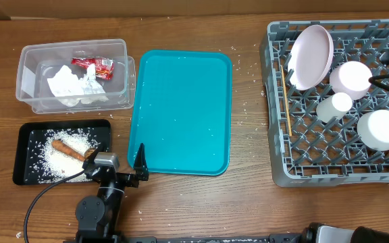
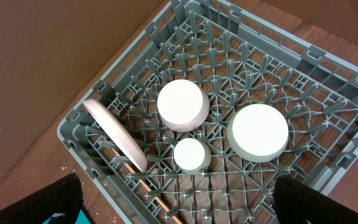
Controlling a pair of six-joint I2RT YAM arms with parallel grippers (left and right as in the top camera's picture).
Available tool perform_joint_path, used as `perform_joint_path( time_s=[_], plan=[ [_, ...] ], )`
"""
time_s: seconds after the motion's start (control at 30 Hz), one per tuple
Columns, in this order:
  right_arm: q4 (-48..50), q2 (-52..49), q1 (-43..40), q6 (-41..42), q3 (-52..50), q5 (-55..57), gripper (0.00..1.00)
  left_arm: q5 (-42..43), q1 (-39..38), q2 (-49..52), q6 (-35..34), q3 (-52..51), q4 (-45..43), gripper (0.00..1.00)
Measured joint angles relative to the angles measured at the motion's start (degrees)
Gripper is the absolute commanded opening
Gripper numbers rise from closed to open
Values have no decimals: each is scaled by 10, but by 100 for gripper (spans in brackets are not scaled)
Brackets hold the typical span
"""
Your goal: Sort waste into correct bins and load items into the dishwasher
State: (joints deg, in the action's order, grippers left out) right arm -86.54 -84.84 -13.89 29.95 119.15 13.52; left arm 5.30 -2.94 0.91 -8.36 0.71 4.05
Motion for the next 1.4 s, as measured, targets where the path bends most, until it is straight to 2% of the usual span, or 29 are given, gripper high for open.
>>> perform_joint_path(
  time_s=[0.63,0.77,1.17,1.3,1.4],
  plan=[
    [0,-2,0,0,0,0,100,0,0,0,0,0,0,100],
    [30,2,0,0,0,2,100,0,0,0,0,0,0,100],
    [27,87,0,25,0,-1,100,0,0,0,0,0,0,100],
    [75,119,0,42,-30,-15,100,0,0,0,0,0,0,100],
    [137,164,2,48,-105,-32,100,0,0,0,0,0,0,100]
  ],
)
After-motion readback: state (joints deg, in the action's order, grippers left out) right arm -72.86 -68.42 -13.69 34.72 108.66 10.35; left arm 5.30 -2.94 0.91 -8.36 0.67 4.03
